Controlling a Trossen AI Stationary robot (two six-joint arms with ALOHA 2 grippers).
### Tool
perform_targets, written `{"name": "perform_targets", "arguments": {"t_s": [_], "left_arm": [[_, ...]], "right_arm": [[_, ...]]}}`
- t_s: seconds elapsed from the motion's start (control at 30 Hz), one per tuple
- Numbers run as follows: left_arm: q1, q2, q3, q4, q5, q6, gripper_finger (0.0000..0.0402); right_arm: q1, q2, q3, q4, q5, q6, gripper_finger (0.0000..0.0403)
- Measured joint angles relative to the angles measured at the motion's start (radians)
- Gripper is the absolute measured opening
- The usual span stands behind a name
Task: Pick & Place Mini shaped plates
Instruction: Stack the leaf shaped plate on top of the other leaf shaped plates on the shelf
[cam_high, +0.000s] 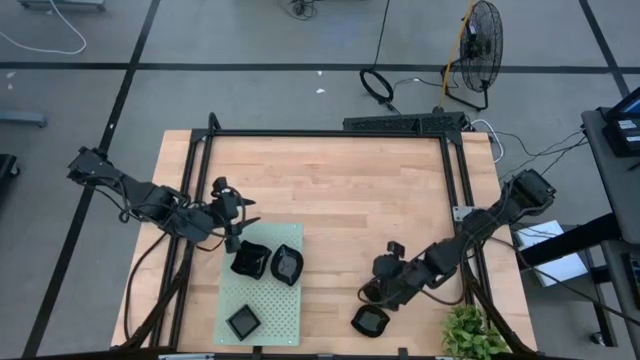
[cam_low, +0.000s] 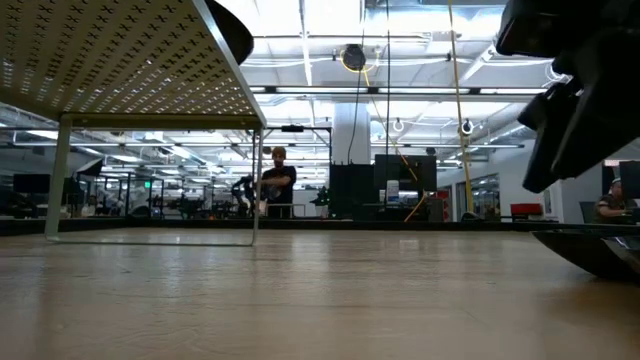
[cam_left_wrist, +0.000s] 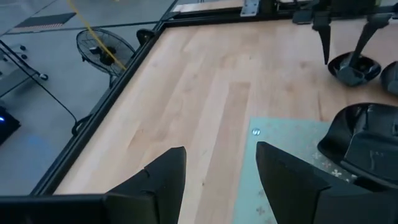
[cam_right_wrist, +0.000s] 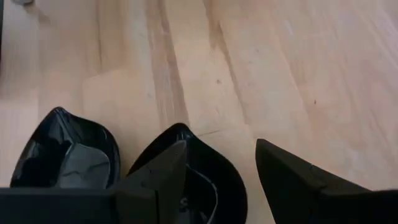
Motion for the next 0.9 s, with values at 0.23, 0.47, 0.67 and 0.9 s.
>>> {"name": "perform_targets", "arguments": {"t_s": [0.23,0.47,0.67,0.9], "left_arm": [[0.0,0.0,0.0,-0.012,0.0,-0.015,0.02],[0.0,0.0,0.0,-0.012,-0.002,-0.01,0.02],[0.0,0.0,0.0,-0.012,-0.002,-0.017,0.02],[0.0,0.0,0.0,-0.012,-0.002,-0.018,0.02]], "right_arm": [[0.003,0.005,-0.042,0.0,0.002,0.096,0.0183],[0.003,0.005,-0.122,0.032,-0.056,0.169,0.0183],[0.009,0.004,-0.155,0.064,-0.106,0.185,0.0164],[0.009,0.003,-0.165,0.078,-0.104,0.145,0.0092]]}}
